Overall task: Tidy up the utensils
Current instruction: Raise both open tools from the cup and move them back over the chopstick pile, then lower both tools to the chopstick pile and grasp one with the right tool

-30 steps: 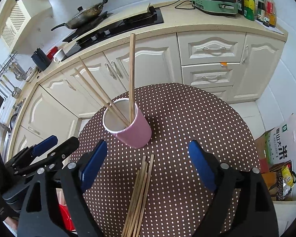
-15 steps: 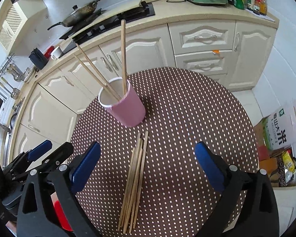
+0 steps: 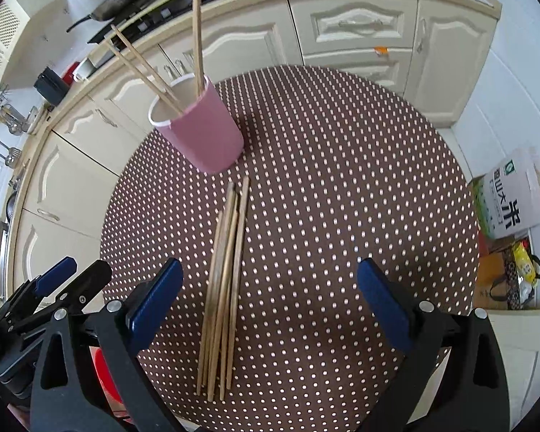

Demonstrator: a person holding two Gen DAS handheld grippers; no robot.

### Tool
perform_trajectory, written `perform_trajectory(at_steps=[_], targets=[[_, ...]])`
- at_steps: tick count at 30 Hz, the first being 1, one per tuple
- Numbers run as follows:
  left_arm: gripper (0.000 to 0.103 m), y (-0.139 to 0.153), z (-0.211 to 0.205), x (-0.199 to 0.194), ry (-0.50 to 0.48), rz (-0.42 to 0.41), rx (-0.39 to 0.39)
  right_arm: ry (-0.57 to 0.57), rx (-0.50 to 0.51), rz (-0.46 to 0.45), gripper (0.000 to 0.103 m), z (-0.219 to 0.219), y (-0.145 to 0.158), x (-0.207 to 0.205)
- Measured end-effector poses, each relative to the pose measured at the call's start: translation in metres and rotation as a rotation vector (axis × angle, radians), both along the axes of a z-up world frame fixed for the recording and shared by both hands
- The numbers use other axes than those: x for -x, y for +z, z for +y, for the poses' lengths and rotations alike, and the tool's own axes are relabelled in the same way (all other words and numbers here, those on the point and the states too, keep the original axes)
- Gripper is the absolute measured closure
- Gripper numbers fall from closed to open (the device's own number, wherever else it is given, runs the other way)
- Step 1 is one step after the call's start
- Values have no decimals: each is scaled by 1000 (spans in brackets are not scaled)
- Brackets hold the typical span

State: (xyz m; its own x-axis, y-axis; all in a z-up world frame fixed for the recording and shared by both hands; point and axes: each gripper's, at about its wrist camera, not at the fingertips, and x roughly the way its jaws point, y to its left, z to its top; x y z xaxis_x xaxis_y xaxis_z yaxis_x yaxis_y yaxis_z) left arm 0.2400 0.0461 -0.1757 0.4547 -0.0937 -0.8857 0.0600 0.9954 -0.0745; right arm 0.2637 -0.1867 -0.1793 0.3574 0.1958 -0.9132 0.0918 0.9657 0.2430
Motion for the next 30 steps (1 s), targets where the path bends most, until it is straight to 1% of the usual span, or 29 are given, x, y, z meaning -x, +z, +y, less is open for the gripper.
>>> perform_trajectory(at_steps=[9, 19, 25, 30], targets=[[27, -29, 5, 7, 7, 76, -7, -2, 25, 85, 9, 4, -32, 5], [27, -57, 6, 0, 1, 148, -21, 10, 54, 157, 9, 14, -64, 3], [27, -69, 6, -7, -1, 184, -20, 35, 76, 167, 9, 27, -73, -4], [27, -75, 12, -20, 9, 205, -9, 54, 142, 177, 9, 40, -82, -13]])
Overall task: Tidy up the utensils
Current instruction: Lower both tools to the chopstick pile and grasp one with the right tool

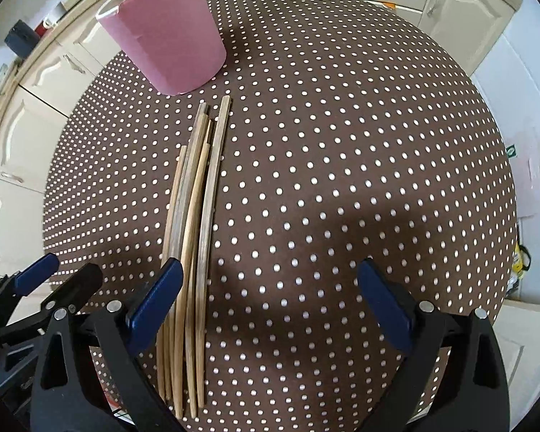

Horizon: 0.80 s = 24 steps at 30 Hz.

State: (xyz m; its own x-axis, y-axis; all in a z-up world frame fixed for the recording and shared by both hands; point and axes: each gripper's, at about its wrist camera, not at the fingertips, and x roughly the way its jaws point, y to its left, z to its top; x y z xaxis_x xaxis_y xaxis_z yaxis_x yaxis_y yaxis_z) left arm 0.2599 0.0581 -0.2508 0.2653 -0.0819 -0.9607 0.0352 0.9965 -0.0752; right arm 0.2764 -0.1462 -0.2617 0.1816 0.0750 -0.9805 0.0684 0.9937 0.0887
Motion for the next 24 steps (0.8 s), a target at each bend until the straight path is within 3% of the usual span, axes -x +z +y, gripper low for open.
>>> perform_trajectory(at_steps=[5, 9, 15, 20, 24], targets=[[27, -5, 2, -7, 12, 17, -4, -1, 84, 29, 9, 12, -16, -5], [27, -10, 3, -10, 10, 27, -9, -24, 50, 37, 10, 21, -21, -7], [27, -18, 6, -15, 12, 59, 0, 13, 106, 43, 12, 39, -27, -13], [27, -17, 7, -16, 18, 59, 25, 92, 95, 6, 36, 63, -17, -23], [27, -21, 1, -18, -8, 81, 47, 121, 78, -47, 53, 57, -14, -15]])
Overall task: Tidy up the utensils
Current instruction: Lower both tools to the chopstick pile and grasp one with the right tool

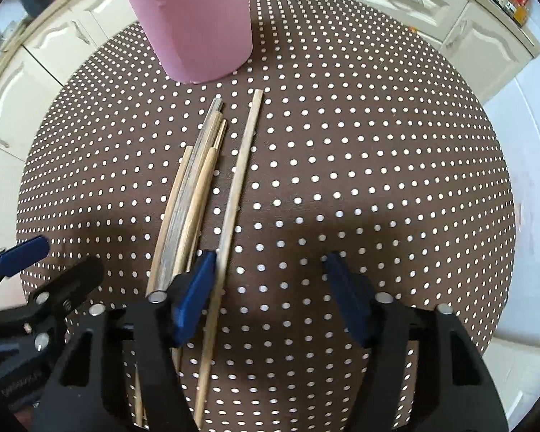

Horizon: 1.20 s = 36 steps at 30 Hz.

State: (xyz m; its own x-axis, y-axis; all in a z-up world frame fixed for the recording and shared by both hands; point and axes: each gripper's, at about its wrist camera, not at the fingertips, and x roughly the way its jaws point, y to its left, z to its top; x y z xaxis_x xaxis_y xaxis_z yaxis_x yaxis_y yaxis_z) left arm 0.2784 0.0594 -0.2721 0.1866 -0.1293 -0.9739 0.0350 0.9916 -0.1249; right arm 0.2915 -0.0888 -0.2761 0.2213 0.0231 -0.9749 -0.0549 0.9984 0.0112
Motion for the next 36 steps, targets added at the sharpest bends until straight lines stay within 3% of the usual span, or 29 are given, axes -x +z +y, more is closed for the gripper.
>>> perform_trajectory(at_steps=[2, 5, 8, 20, 27, 30, 33, 36], targets=[[27, -2, -6, 0, -16, 6, 7, 4, -15, -16, 68, -12, 1, 6], [27, -6, -15, -2, -42, 16, 5, -39, -82, -27, 81, -29, 2, 12], [27, -12, -26, -5, -64, 25, -9, -64, -132, -33, 85, -42, 1, 16], [10, -25, -56, -38, -69, 31, -74, -104, -138, -26, 85, -82, 6, 24], [9, -34, -75, -63, -33, 86, -103, -150, -135, -2, 84, -81, 7, 11], [10, -31, -70, -72, -26, 78, -128, -122, -117, -2, 77, -74, 8, 6], [11, -24, -68, -75, -24, 19, -145, -122, -121, 1, 69, -69, 5, 2], [11, -20, -67, -73, -5, 22, -124, -117, -122, 3, 65, -64, 5, -1]])
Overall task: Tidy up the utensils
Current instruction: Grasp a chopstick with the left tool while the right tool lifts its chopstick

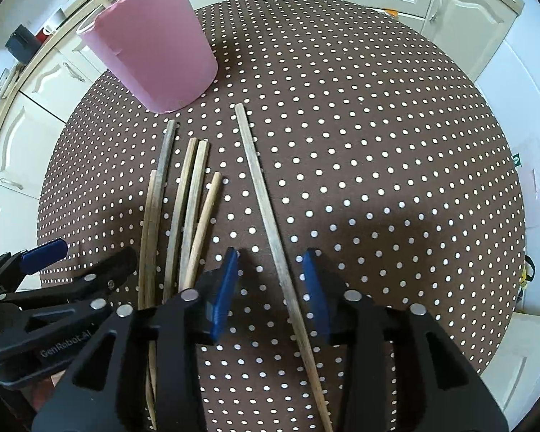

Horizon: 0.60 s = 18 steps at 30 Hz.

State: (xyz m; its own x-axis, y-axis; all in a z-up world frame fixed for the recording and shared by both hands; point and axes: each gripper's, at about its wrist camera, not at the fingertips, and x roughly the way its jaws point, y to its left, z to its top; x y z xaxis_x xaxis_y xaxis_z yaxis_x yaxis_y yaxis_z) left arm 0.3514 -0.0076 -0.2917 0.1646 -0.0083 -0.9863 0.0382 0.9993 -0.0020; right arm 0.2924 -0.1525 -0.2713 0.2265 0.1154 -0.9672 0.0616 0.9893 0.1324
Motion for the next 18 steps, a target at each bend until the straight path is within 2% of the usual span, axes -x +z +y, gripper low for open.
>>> perform_trajectory(at_steps=[8, 14, 18], targets=[[11, -9, 12, 6, 28, 44, 51, 10, 18, 4, 64, 5, 0, -1], [11, -13, 5, -12, 26, 52, 66, 5, 21, 6, 63, 5, -1, -4], [11, -10, 11, 1, 17, 53, 69, 8, 27, 16, 63, 3, 0, -5]])
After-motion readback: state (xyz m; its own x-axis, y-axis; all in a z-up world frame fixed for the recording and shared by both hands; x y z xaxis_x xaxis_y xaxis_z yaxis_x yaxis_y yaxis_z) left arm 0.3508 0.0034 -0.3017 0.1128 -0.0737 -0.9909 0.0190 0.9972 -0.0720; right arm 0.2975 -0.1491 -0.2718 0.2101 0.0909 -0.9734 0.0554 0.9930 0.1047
